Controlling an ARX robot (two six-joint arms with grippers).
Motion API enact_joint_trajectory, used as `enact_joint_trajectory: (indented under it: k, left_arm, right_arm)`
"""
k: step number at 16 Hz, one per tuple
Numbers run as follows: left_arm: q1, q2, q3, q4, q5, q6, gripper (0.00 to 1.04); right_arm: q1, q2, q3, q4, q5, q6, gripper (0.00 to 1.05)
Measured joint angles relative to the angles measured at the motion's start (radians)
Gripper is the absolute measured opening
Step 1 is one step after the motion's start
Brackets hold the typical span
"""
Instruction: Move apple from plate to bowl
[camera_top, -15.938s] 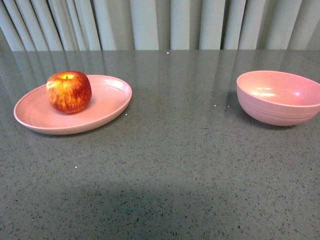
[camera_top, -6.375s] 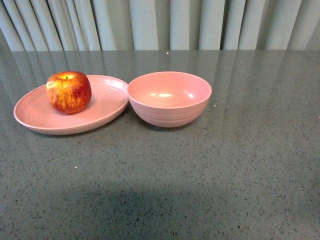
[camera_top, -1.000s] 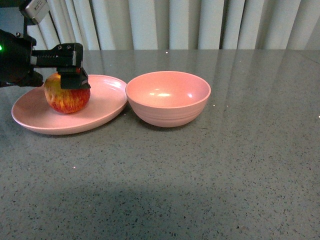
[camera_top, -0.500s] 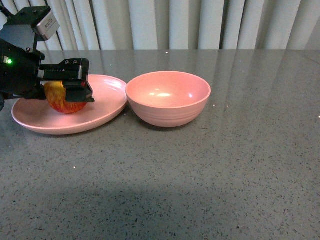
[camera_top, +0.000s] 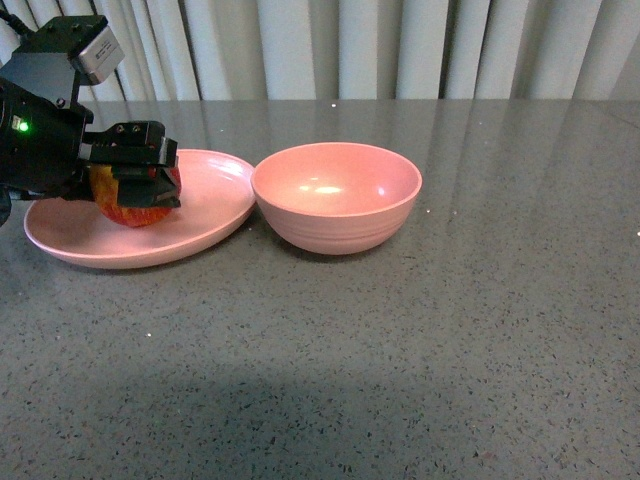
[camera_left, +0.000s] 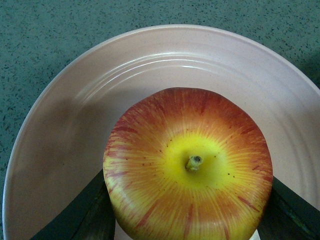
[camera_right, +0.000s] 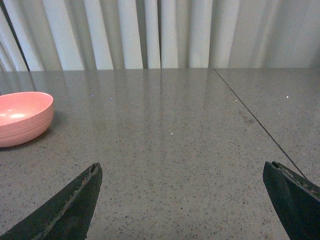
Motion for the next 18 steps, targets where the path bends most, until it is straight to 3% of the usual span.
enact_joint_trajectory:
  k: [8, 13, 18]
  left_arm:
    - [-0.021, -0.134, 0.034, -0.029, -0.027, 0.009, 0.67]
    - [-0.208, -0.183, 0.114, -0.06, -0.053, 0.02, 0.67]
    - [-0.328, -0.092, 0.167, -0.055, -0.076, 0.002, 0.67]
  right_arm:
    - [0.0, 0.0, 0.0, 0.0, 0.0, 0.0, 0.98]
    - [0.0, 0.0, 0.0, 0.0, 0.0, 0.0, 0.98]
    - [0.0, 0.0, 0.0, 0.0, 0.0, 0.0, 0.98]
